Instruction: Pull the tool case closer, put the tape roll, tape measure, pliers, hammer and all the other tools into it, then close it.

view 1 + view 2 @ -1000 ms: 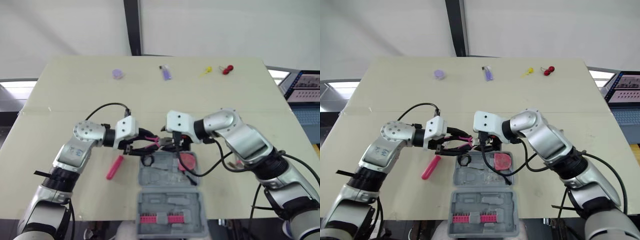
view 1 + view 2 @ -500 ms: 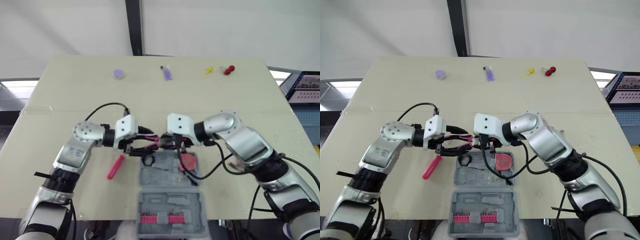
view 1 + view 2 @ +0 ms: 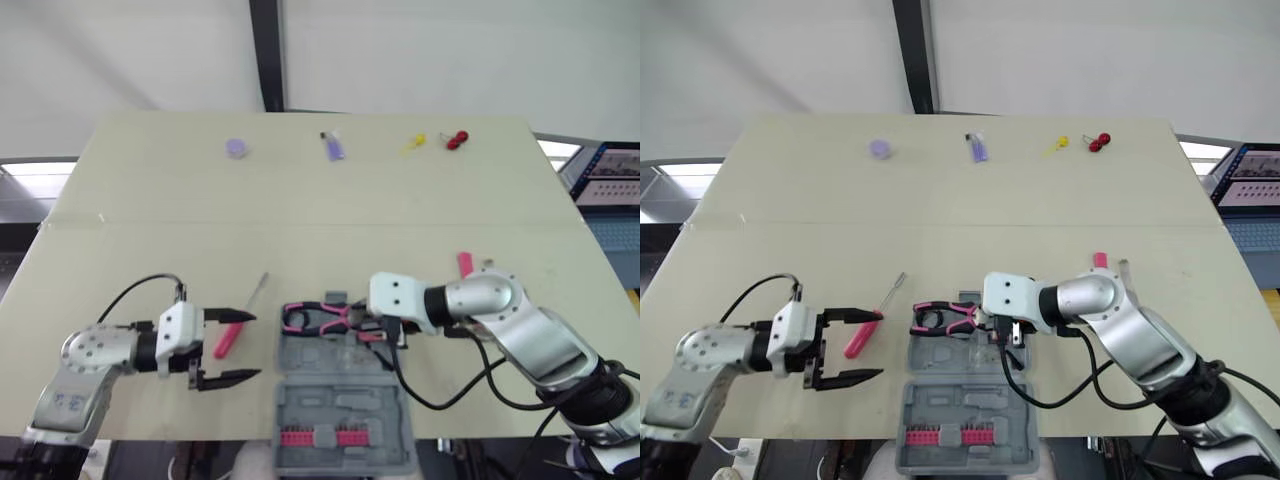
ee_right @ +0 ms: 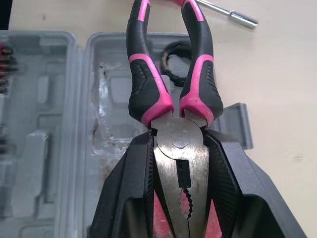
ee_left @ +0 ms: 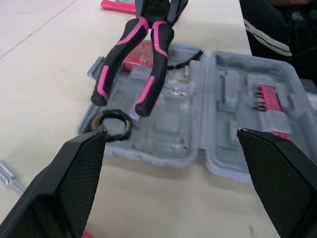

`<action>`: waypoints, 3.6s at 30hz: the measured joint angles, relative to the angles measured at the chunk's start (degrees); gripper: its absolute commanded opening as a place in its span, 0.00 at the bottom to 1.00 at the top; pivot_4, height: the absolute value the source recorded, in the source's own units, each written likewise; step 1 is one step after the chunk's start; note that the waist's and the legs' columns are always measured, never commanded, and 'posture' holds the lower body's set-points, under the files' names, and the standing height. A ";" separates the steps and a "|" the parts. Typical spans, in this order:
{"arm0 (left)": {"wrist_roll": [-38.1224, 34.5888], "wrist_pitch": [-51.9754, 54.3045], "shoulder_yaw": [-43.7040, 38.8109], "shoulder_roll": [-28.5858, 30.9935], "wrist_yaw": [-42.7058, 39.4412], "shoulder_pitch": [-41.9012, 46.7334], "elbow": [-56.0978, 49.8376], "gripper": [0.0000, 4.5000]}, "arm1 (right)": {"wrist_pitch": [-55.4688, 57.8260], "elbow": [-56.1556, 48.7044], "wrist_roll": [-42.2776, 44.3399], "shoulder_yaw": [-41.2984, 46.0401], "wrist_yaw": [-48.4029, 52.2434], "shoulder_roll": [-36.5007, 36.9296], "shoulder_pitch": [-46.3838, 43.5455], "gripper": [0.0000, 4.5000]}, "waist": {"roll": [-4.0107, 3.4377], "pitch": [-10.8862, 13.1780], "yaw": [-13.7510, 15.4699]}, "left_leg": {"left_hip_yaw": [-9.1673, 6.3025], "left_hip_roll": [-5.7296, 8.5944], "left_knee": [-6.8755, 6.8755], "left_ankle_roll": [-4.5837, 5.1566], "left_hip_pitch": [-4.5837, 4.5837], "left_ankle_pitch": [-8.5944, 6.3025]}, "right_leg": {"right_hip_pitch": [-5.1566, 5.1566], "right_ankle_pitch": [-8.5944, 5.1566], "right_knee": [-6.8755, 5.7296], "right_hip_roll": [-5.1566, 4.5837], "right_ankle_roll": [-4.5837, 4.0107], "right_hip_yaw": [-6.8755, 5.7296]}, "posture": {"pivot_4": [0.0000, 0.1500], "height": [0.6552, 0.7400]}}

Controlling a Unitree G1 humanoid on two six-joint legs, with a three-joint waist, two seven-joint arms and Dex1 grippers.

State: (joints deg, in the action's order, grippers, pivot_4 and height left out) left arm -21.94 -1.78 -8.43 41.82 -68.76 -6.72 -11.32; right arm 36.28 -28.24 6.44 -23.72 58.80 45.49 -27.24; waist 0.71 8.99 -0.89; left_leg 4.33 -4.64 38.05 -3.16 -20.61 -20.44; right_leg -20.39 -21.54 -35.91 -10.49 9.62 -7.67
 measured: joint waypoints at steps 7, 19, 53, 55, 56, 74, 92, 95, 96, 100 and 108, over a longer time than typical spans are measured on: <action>1.76 -7.48 -0.12 -4.19 3.10 -6.70 0.37 1.00 | -0.09 -2.75 -1.96 -0.30 0.11 3.43 3.28 0.22 | 0.00 0.00 0.70 | 0.03 0.00 -0.01 0.00 0.00 -0.01 | -0.01 0.01 0.02 0.00 -0.01 0.00 | 1.00 1.00; 2.19 -10.67 0.56 -5.80 6.81 -9.57 0.62 1.00 | 0.72 -3.42 -5.81 -4.07 -1.67 0.68 5.14 0.22 | 0.00 0.00 0.68 | 0.03 0.00 -0.01 0.00 0.00 -0.01 | -0.01 0.01 0.02 0.01 -0.01 -0.01 | 1.00 1.00; 2.27 -9.90 2.82 -5.72 9.67 -7.37 0.79 1.00 | -0.25 -1.70 -10.16 -7.24 -2.26 -2.20 5.37 0.22 | 0.01 -0.01 0.66 | 0.02 0.00 0.00 0.00 0.01 -0.01 | -0.01 0.01 0.01 0.01 -0.01 -0.02 | 1.00 1.00; 2.27 -9.91 2.85 -5.72 9.90 -7.37 0.79 1.00 | -0.33 -1.17 -10.62 -7.34 -2.26 -2.46 5.35 0.22 | 0.00 -0.01 0.66 | 0.03 0.00 -0.01 0.00 0.01 -0.01 | -0.01 0.01 0.01 0.01 -0.01 -0.02 | 1.00 1.00; 2.28 -9.91 2.87 -5.72 9.94 -7.37 0.79 1.00 | -0.33 -0.86 -10.80 -7.35 -2.26 -2.60 5.35 0.22 | 0.00 0.00 0.66 | 0.02 0.00 -0.01 0.00 0.01 -0.01 | -0.01 0.01 0.01 0.01 -0.01 -0.02 | 1.00 1.00; 3.18 -9.92 3.57 -5.73 10.65 -7.33 0.79 1.00 | -1.29 0.36 -12.51 -7.39 -2.26 -4.49 5.38 0.22 | 0.00 -0.01 0.64 | 0.03 0.00 -0.01 0.00 0.02 -0.01 | -0.01 0.01 0.01 0.01 -0.01 -0.02 | 1.00 1.00; 3.93 -10.07 4.75 -5.78 11.75 -6.89 0.96 1.00 | -1.31 1.21 -13.08 -7.70 -2.16 -4.51 5.48 0.22 | 0.00 -0.01 0.66 | 0.03 0.00 -0.01 0.00 0.02 -0.01 | 0.00 0.01 0.01 0.01 -0.01 -0.02 | 1.00 1.00; 4.04 -10.12 4.97 -5.86 11.83 -6.76 1.01 1.00 | -1.27 1.25 -13.10 -7.71 -1.97 -4.45 5.62 0.46 | 0.00 -0.01 0.65 | 0.02 0.00 -0.01 0.00 0.02 -0.01 | 0.00 0.01 0.01 0.01 -0.01 -0.02 | 1.00 1.00; 4.06 -10.15 4.99 -5.91 11.87 -6.66 1.01 1.00 | -1.18 1.25 -13.10 -7.82 -1.72 -4.26 5.77 0.54 | 0.00 -0.01 0.65 | 0.03 0.00 -0.01 0.00 0.02 -0.01 | 0.00 0.01 0.01 0.01 -0.01 -0.02 | 1.00 1.00; 4.20 -10.36 5.04 -5.94 12.06 -6.20 1.25 1.00 | -1.03 0.63 -12.95 -7.43 -0.63 -2.85 6.40 0.98 | 0.01 -0.01 0.70 | 0.03 0.00 0.00 0.00 0.03 -0.01 | 0.01 0.01 0.01 0.01 -0.01 -0.02 | 1.00 1.00; 4.44 -11.00 5.45 -6.89 12.58 -4.66 2.81 1.00 | -4.22 4.25 -9.75 -2.24 -3.18 -8.21 4.71 0.88 | 0.02 -0.03 0.52 | 0.03 -0.01 -0.02 0.00 0.07 -0.01 | 0.00 0.01 -0.02 0.02 -0.01 -0.03 | 1.00 1.00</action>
State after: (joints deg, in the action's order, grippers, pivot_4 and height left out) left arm -17.50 -12.78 -2.98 34.93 -56.18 -11.38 -8.51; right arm 32.06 -23.99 -3.31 -25.96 55.63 37.28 -22.54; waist 0.72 8.96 -0.37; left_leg 4.37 -4.65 38.03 -3.15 -20.53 -20.44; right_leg -20.39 -21.54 -35.93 -10.47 9.61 -7.70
